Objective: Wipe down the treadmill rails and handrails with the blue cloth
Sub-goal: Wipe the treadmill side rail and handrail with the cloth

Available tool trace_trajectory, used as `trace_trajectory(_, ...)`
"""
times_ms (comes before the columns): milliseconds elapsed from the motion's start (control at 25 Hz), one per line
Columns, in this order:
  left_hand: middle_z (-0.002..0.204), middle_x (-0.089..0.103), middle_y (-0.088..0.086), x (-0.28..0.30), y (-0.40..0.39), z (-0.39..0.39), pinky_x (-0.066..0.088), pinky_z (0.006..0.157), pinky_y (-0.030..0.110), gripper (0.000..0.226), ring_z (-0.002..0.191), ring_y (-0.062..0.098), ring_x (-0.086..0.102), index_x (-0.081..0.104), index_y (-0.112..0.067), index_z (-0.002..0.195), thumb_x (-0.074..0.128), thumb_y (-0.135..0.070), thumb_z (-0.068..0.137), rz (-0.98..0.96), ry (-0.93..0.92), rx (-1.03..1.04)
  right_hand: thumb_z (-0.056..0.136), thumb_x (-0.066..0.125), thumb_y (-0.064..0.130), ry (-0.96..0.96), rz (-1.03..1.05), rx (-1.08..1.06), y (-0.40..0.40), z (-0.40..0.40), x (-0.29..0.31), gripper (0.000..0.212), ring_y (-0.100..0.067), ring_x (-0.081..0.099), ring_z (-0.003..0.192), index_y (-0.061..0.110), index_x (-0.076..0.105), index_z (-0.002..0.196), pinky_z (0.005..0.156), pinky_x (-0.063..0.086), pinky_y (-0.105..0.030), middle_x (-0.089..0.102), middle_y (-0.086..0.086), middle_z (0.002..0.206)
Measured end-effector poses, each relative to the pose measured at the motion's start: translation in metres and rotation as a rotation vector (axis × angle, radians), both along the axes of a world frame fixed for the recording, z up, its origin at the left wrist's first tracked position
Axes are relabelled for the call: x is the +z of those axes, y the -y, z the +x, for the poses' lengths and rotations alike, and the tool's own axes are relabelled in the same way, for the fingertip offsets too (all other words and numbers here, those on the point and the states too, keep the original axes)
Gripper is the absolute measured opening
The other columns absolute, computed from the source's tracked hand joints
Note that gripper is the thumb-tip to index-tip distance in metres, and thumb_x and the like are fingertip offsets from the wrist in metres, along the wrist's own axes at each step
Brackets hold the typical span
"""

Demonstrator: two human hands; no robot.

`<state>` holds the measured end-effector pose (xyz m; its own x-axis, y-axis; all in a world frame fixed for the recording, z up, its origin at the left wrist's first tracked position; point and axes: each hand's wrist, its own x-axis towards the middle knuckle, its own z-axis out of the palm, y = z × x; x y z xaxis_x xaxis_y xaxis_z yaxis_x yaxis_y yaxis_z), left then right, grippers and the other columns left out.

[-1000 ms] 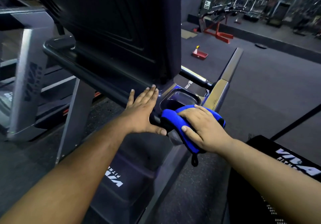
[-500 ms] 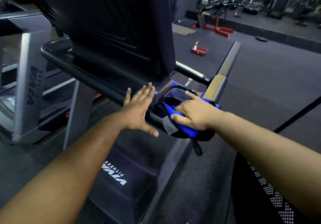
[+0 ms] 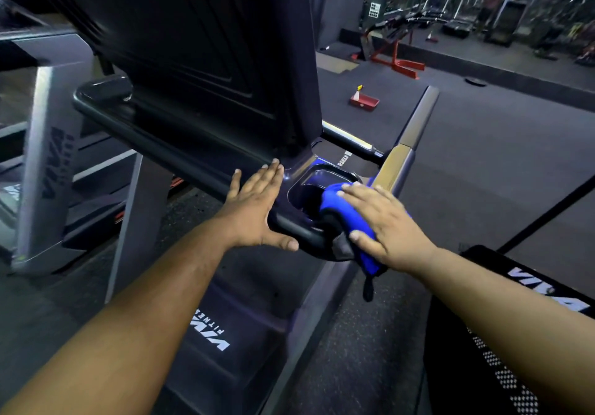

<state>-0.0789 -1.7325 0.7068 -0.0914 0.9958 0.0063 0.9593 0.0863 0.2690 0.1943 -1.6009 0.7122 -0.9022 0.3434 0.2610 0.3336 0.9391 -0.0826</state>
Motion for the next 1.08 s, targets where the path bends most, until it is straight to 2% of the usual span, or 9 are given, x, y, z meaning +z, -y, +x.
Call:
trace_trajectory(80, 0.157, -0.037, -0.009, 0.000, -0.001, 0.000, -0.024, 0.116, 0.052, 0.154, 0.147, 0.009, -0.028, -0.027, -0.024, 0.152, 0.024, -0.109, 0.035, 0.004, 0.003, 0.018, 0.096, 0.027, 0.060, -0.021, -0.149, -0.207, -0.026, -0.004, 0.006, 0.070, -0.014, 0.017, 0.151, 0.025, 0.024, 0.156, 0.120, 0.013, -0.057, 0.023, 0.004, 0.164)
trace_trajectory(160, 0.159, -0.035, -0.009, 0.001, -0.002, 0.000, -0.023, 0.116, 0.053, 0.150, 0.148, 0.009, -0.027, -0.026, -0.023, 0.153, 0.021, -0.109, 0.038, 0.000, 0.001, 0.025, 0.098, 0.028, 0.060, 0.129, -0.207, -0.394, -0.046, -0.037, 0.018, 0.072, -0.015, 0.008, 0.153, 0.024, 0.013, 0.158, 0.122, 0.004, -0.056, 0.013, 0.005, 0.166)
trace_trajectory(240, 0.160, -0.033, -0.008, 0.001, -0.004, 0.002, -0.022, 0.116, 0.053, 0.150, 0.148, 0.009, -0.025, -0.025, -0.023, 0.154, 0.017, -0.109, 0.038, 0.003, -0.009, 0.027, 0.097, 0.031, 0.063, 0.257, -0.186, -0.473, -0.050, -0.080, 0.026, 0.078, -0.017, 0.007, 0.153, 0.020, 0.008, 0.158, 0.121, 0.005, -0.055, 0.009, 0.003, 0.166)
trace_trajectory(440, 0.161, -0.029, -0.008, 0.001, -0.002, 0.000, -0.021, 0.117, 0.051, 0.151, 0.150, 0.010, -0.020, -0.020, -0.022, 0.155, 0.012, -0.110, 0.036, 0.020, -0.022, 0.045, 0.098, 0.029, 0.063, 0.284, -0.177, -0.293, -0.002, -0.109, 0.030, 0.079, -0.015, 0.000, 0.153, 0.018, 0.007, 0.159, 0.123, 0.007, -0.047, -0.001, 0.000, 0.167)
trace_trajectory(560, 0.158, -0.032, -0.012, -0.001, -0.002, 0.001, -0.020, 0.118, 0.050, 0.147, 0.150, 0.009, -0.019, -0.020, -0.023, 0.155, 0.011, -0.109, 0.040, 0.033, -0.017, 0.052, 0.092, 0.024, 0.068, 0.101, -0.145, -0.147, 0.008, -0.054, 0.020, 0.070, -0.009, 0.017, 0.150, 0.033, 0.033, 0.152, 0.121, 0.016, -0.042, 0.023, 0.009, 0.163)
trace_trajectory(640, 0.159, -0.029, -0.011, 0.000, -0.001, 0.004, -0.019, 0.119, 0.051, 0.141, 0.151, 0.010, -0.017, -0.018, -0.023, 0.156, 0.011, -0.107, 0.046, 0.047, -0.017, 0.063, 0.088, 0.026, 0.068, -0.034, -0.187, -0.231, -0.016, -0.034, 0.018, 0.067, -0.011, 0.025, 0.148, 0.039, 0.043, 0.146, 0.119, 0.019, -0.048, 0.032, 0.010, 0.159)
trace_trajectory(800, 0.165, -0.018, -0.006, 0.001, 0.002, 0.016, -0.013, 0.120, 0.054, 0.129, 0.152, 0.011, -0.012, -0.011, -0.020, 0.158, 0.004, -0.101, 0.059, 0.101, -0.047, 0.120, 0.092, 0.033, 0.063, 0.069, -0.160, -0.435, -0.010, -0.053, 0.016, 0.063, -0.015, 0.018, 0.151, 0.040, 0.033, 0.150, 0.120, 0.013, -0.051, 0.021, 0.007, 0.164)
trace_trajectory(960, 0.164, -0.020, -0.006, 0.004, 0.001, 0.040, -0.011, 0.120, 0.056, 0.116, 0.151, 0.009, -0.017, -0.013, -0.018, 0.157, 0.004, -0.092, 0.070, 0.186, -0.084, 0.164, 0.091, 0.029, 0.065, -0.057, -0.106, -0.179, 0.033, -0.030, 0.000, 0.063, -0.012, 0.027, 0.147, 0.036, 0.044, 0.145, 0.119, 0.019, -0.050, 0.040, 0.013, 0.155)
trace_trajectory(1080, 0.164, -0.021, -0.005, 0.010, -0.007, 0.066, -0.011, 0.120, 0.055, 0.115, 0.151, 0.009, -0.018, -0.014, -0.017, 0.157, 0.003, -0.091, 0.070, 0.180, -0.141, 0.138, 0.086, 0.027, 0.069, -0.026, -0.134, -0.196, -0.044, -0.010, 0.003, 0.075, -0.019, 0.026, 0.148, 0.030, 0.045, 0.147, 0.117, 0.023, -0.051, 0.037, 0.004, 0.158)
